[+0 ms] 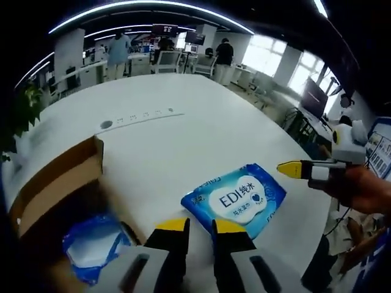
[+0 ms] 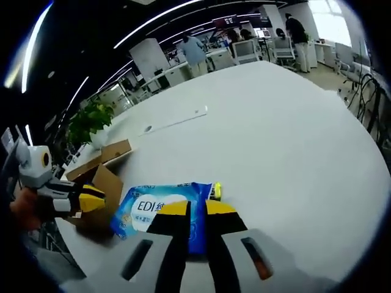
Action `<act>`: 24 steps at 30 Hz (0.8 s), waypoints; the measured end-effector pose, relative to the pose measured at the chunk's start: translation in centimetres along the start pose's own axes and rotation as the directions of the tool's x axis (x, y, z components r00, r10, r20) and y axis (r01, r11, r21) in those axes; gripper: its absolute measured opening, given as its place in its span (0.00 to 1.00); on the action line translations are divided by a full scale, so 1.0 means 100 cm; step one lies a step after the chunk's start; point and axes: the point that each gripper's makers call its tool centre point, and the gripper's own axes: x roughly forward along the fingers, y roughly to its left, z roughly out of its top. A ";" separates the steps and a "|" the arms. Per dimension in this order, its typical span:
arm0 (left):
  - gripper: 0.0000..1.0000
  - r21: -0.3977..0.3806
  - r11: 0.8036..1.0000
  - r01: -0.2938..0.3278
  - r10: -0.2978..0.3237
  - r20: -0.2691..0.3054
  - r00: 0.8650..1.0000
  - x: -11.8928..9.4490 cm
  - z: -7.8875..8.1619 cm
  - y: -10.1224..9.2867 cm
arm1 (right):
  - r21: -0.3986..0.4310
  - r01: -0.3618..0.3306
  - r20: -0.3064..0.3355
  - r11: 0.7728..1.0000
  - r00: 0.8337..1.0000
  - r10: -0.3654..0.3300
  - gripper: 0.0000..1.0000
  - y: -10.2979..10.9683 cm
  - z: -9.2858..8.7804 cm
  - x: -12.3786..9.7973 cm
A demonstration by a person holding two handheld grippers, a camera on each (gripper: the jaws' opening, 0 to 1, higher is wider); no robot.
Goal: Operate the shoe box by opening the lid, removing the specified soft item, and placing it in the target area until the item is outside and the box remains undamaged.
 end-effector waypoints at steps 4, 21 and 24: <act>0.15 0.001 1.000 0.001 -0.001 0.034 0.999 -0.013 0.005 0.010 | -0.014 -0.012 0.010 1.000 1.000 0.012 0.07 0.014 0.003 -0.003; 0.15 -0.041 0.997 -0.061 0.065 0.121 0.991 -0.086 -0.006 0.081 | -0.083 -0.129 -0.001 0.988 0.992 0.129 0.08 0.096 -0.002 0.023; 0.15 -0.060 0.995 -0.077 0.084 0.132 0.988 -0.099 -0.011 0.099 | -0.111 -0.169 -0.009 0.979 0.986 0.169 0.09 0.124 -0.004 0.029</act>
